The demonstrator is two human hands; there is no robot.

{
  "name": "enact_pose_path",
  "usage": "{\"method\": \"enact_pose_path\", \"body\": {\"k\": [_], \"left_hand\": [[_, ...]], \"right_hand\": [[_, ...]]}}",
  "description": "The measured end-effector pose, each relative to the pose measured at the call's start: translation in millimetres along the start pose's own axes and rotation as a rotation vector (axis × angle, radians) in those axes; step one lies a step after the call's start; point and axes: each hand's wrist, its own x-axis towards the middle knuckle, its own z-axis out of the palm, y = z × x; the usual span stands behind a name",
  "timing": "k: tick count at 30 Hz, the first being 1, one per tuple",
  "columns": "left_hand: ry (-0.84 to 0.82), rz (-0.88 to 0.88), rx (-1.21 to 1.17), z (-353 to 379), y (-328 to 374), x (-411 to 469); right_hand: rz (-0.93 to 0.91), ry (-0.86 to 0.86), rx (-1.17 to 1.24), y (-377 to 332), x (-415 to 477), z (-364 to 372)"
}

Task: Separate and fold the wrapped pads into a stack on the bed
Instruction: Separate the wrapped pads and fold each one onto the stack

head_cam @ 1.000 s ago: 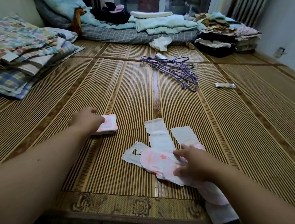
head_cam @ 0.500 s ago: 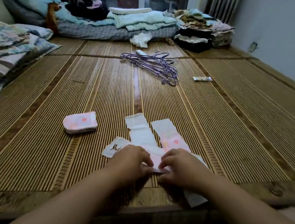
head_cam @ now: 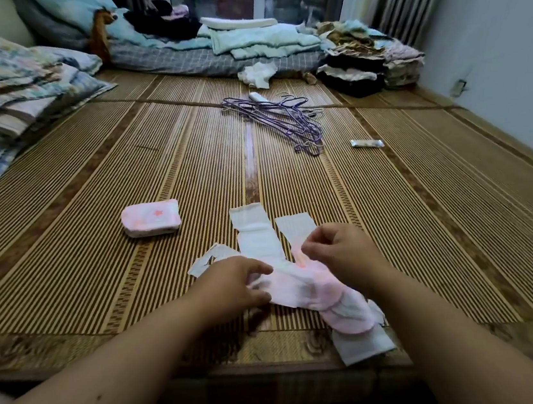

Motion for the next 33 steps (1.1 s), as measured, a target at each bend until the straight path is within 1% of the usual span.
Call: {"method": "enact_pose_path", "body": {"k": [1,2,3,4,5,6,7,9,13,16,18,20,25,30,33], "left_hand": [[-0.02,0.003,0.002,1.0,0.2,0.5],[-0.036,0.005,0.002,2.1,0.5,0.9],[-0.046,0.007,0.004,3.0,0.7,1.3],[-0.049,0.007,0.007,3.7,0.9,1.6],[-0.046,0.008,0.011,4.2,0.8,2.0],[-0.04,0.011,0.017,4.4,0.6,2.6],[-0.037,0.015,0.019,4.4,0.3,2.9],[-0.037,0.017,0.011,4.3,-0.1,2.9],[-0.024,0.005,0.033,3.4,-1.7,2.3],[-0.029,0.011,0.017,3.0,-2.3,1.9],[-0.032,0.013,0.012,2.7,-2.6,1.8],[-0.036,0.011,0.034,1.8,-2.6,2.4],[-0.023,0.021,0.158,-1.6,-1.0,5.2],[-0.003,0.079,0.327,0.7,4.4,7.2],[0.037,0.1,0.297,3.8,6.2,11.1]], "right_hand": [[-0.013,-0.108,-0.032,0.1,-1.5,-0.5],[-0.008,-0.251,-0.086,1.4,-4.0,2.2],[-0.005,-0.376,-0.179,4.6,-6.5,8.0],[-0.03,-0.441,-0.316,9.1,-8.1,16.1],[-0.083,-0.434,-0.463,13.3,-9.0,25.3],[-0.147,-0.378,-0.571,15.4,-9.3,33.3],[-0.185,-0.317,-0.614,15.9,-9.6,39.2],[-0.171,-0.268,-0.553,16.2,-8.5,42.8],[-0.022,-0.277,-0.291,14.5,-4.4,30.9],[0.072,-0.19,-0.083,11.5,-3.5,22.6],[0.123,-0.149,0.011,11.0,-3.0,19.2],[0.13,-0.144,-0.01,12.0,-2.7,17.7],[0.085,-0.228,-0.228,16.9,-4.2,25.7],[0.075,-0.254,-0.242,18.2,-3.8,28.0],[0.055,-0.245,-0.242,18.0,-3.5,26.8]]}}
